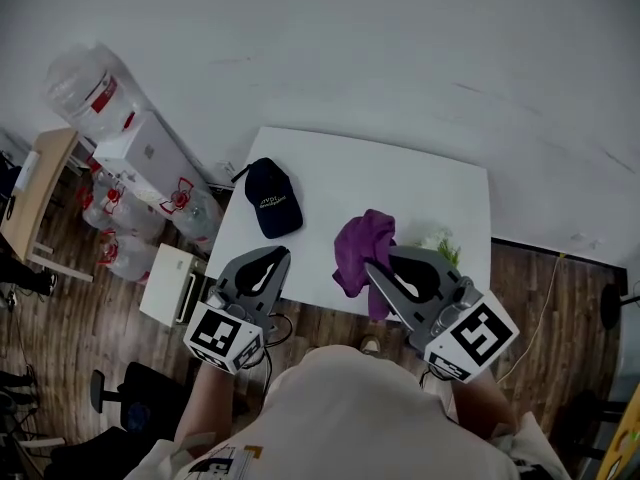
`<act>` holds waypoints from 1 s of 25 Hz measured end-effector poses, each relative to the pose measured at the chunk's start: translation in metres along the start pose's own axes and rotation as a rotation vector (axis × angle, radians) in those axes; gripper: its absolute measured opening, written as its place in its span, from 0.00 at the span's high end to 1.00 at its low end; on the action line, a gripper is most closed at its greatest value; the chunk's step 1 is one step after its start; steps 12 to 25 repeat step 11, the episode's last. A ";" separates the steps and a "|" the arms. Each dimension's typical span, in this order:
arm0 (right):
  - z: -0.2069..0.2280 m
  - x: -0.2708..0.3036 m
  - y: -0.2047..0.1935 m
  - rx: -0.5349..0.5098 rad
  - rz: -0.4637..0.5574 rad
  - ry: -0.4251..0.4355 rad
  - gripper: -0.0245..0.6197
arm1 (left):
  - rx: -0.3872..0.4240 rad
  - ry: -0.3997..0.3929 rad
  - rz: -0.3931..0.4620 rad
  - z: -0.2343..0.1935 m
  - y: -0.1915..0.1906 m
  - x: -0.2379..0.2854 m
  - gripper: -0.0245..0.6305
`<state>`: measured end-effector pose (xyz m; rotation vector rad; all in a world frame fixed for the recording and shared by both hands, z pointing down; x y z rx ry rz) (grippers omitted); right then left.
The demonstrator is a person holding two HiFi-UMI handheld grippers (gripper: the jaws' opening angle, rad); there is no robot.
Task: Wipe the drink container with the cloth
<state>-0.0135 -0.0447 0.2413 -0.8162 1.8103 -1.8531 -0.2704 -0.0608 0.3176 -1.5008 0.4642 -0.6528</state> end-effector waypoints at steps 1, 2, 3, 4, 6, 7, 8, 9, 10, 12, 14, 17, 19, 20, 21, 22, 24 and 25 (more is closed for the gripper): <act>0.000 0.002 -0.003 0.003 -0.009 -0.001 0.88 | -0.008 0.014 -0.008 -0.001 -0.002 -0.001 0.92; 0.000 0.004 -0.005 0.006 -0.018 -0.002 0.88 | -0.014 0.024 -0.015 -0.002 -0.002 -0.002 0.92; 0.000 0.006 -0.006 0.007 -0.026 -0.003 0.88 | -0.016 0.030 -0.019 -0.002 -0.002 -0.003 0.92; 0.000 0.007 -0.007 0.006 -0.032 -0.004 0.88 | -0.016 0.032 -0.020 -0.003 -0.001 -0.004 0.92; -0.001 0.009 -0.008 0.006 -0.039 -0.001 0.88 | -0.009 0.034 -0.023 -0.003 0.001 -0.006 0.92; -0.001 0.010 -0.009 0.007 -0.040 0.001 0.88 | -0.003 0.038 -0.026 -0.003 0.002 -0.008 0.92; -0.001 0.010 -0.009 0.009 -0.041 0.002 0.88 | 0.002 0.044 -0.029 -0.003 0.004 -0.010 0.92; -0.001 0.010 -0.010 0.010 -0.041 0.003 0.88 | 0.008 0.054 -0.033 -0.002 0.005 -0.012 0.92; -0.002 0.010 -0.010 0.011 -0.041 0.003 0.88 | 0.014 0.064 -0.037 -0.002 0.007 -0.014 0.92; -0.002 0.010 -0.010 0.012 -0.040 0.003 0.88 | 0.020 0.075 -0.040 -0.002 0.009 -0.016 0.92; -0.002 0.010 -0.010 0.012 -0.040 0.003 0.88 | 0.020 0.075 -0.040 -0.002 0.009 -0.016 0.92; -0.002 0.010 -0.010 0.012 -0.040 0.003 0.88 | 0.020 0.075 -0.040 -0.002 0.009 -0.016 0.92; -0.002 0.010 -0.010 0.012 -0.040 0.003 0.88 | 0.020 0.075 -0.040 -0.002 0.009 -0.016 0.92; -0.002 0.010 -0.010 0.012 -0.040 0.003 0.88 | 0.020 0.075 -0.040 -0.002 0.009 -0.016 0.92; -0.002 0.010 -0.010 0.012 -0.040 0.003 0.88 | 0.020 0.075 -0.040 -0.002 0.009 -0.016 0.92; -0.002 0.010 -0.010 0.012 -0.040 0.003 0.88 | 0.020 0.075 -0.040 -0.002 0.009 -0.016 0.92; -0.002 0.010 -0.010 0.012 -0.040 0.003 0.88 | 0.020 0.075 -0.040 -0.002 0.009 -0.016 0.92; -0.002 0.010 -0.010 0.012 -0.040 0.003 0.88 | 0.020 0.075 -0.040 -0.002 0.009 -0.016 0.92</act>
Point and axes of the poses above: the fingertips, and each gripper's own axes: x forward along the fingers, z to its right, y out of its top, the point moved 10 cm from there along -x, backward along the fingers, and after that the axes turned 6 degrees about -y, right-handed, at the moved point
